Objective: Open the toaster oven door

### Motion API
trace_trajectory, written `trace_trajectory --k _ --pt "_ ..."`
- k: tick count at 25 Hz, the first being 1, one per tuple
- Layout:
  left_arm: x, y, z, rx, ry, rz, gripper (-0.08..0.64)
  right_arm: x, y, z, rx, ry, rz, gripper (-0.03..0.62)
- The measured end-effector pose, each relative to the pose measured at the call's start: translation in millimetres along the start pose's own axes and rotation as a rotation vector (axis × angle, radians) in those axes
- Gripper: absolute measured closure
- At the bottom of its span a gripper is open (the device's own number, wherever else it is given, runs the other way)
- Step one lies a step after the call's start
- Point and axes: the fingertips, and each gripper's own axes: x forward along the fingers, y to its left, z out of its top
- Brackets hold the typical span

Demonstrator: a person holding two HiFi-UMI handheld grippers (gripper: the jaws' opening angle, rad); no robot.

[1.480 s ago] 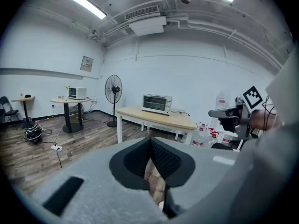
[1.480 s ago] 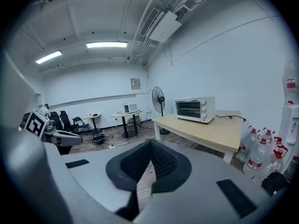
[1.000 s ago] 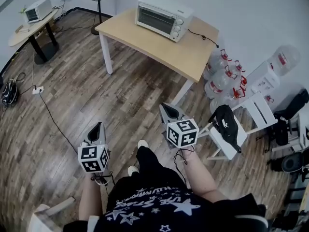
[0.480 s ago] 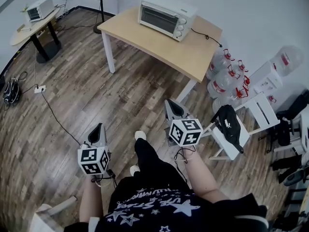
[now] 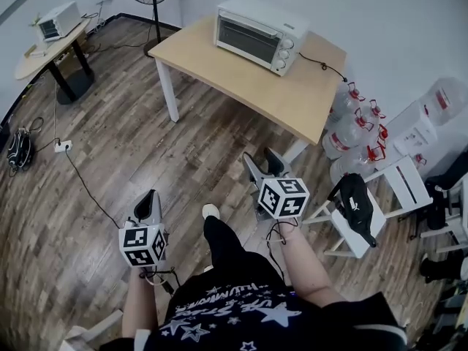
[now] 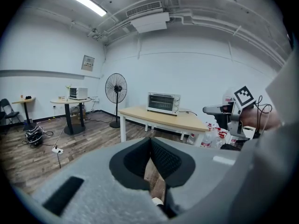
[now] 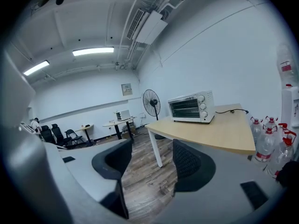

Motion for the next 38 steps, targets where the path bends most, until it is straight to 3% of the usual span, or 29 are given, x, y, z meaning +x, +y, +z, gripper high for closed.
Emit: trace_trajectory --k 13,21,31,38 --pt "160 46 88 0.015 -0.013 -0.009 0.541 156 -77 66 0.045 0.001 -0.044 0.319" --pt "259 53 145 0.044 -0.051 -0.019 0.541 238 -136 102 0.108 -0.019 -0.05 0.319" --pt "335 56 194 0.091 -0.058 -0.072 0.541 282 -180 138 0.167 -0.037 -0.09 0.321" --pt "410 53 230 0.138 -0.074 -0.175 0.541 304 -219 161 0.223 -0.062 -0.187 0.321"
